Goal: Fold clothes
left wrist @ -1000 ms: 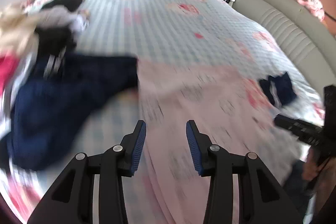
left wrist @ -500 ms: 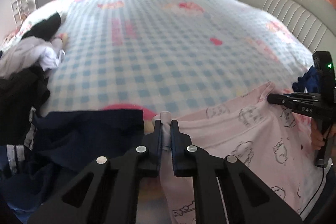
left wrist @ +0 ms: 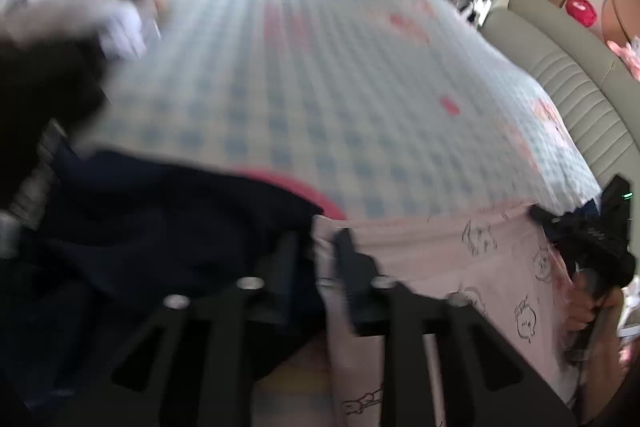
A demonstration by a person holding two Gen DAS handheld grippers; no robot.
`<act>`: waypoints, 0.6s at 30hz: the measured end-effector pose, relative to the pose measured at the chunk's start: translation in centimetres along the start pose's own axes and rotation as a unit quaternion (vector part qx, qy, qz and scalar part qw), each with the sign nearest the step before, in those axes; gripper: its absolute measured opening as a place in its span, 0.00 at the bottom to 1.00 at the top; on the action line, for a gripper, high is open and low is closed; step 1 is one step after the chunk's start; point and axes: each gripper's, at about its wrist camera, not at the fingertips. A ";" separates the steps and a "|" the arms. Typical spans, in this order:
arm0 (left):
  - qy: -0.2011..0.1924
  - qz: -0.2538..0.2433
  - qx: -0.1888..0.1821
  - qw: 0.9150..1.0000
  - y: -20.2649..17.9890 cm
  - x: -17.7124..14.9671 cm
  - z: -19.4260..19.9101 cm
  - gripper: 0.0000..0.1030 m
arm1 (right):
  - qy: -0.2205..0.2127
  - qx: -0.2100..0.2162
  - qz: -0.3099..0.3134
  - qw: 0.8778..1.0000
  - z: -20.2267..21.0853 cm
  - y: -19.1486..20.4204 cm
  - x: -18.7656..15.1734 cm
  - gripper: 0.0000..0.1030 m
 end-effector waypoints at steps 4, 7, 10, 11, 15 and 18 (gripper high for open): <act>-0.043 -0.067 -0.017 0.997 -2.5 -0.2 2.0 0.36 | 0.004 -0.028 0.123 0.992 1.5 4.0 1.2 0.37; -0.031 -0.129 -0.040 0.990 -5.5 -0.9 2.0 0.36 | 0.057 -0.031 0.168 0.984 -0.4 4.9 0.4 0.23; 0.015 -0.187 -0.054 0.981 -8.6 -1.5 0.4 0.36 | 0.099 -0.046 0.202 0.973 -2.6 5.4 -0.8 0.20; 0.038 -0.204 -0.047 0.977 -9.5 -1.6 -0.5 0.36 | 0.102 -0.059 0.211 0.970 -3.1 5.3 -1.3 0.20; 0.076 -0.236 -0.006 0.969 -11.3 -0.8 -3.7 0.35 | 0.079 -0.096 0.200 0.972 -3.8 3.8 -1.8 0.19; 0.052 -0.212 0.024 0.976 -10.9 0.5 -4.1 0.30 | 0.044 -0.100 0.146 0.983 -2.8 2.0 -1.0 0.30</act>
Point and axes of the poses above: each gripper's, at about its wrist camera, not at the fingertips, and z roughly against the way its jaws point, y to its left, x to its top, and after that the axes turned 7 degrees about x, right-handed
